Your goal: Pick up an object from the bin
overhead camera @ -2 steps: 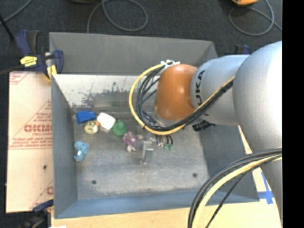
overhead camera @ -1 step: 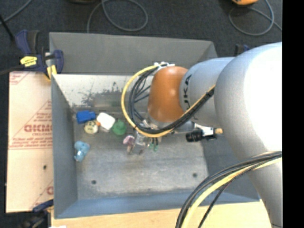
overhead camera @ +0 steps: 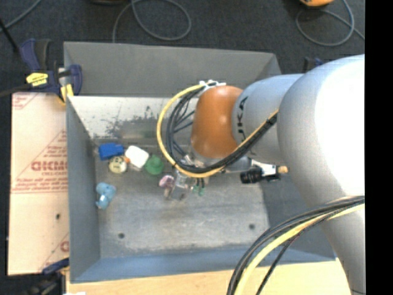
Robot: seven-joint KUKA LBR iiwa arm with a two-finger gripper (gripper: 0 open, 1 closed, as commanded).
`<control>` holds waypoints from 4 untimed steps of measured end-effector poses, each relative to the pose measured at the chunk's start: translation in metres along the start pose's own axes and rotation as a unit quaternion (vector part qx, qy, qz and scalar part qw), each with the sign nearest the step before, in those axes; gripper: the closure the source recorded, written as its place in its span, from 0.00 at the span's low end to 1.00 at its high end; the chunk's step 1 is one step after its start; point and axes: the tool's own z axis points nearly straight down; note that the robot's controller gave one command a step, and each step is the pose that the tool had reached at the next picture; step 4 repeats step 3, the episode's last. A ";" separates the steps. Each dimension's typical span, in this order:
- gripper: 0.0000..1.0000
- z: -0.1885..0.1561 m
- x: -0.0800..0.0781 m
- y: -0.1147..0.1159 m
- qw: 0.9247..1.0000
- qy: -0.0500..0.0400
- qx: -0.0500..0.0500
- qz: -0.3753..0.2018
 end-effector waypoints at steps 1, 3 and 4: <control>1.00 -0.118 0.002 0.003 1.000 -0.001 -0.001 -0.027; 1.00 -0.158 0.001 0.002 1.000 -0.001 -0.001 -0.027; 1.00 -0.158 0.001 0.002 1.000 -0.001 -0.001 -0.027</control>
Offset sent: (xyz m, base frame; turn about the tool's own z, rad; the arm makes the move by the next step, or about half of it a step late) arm 0.0000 0.0000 0.0000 0.0000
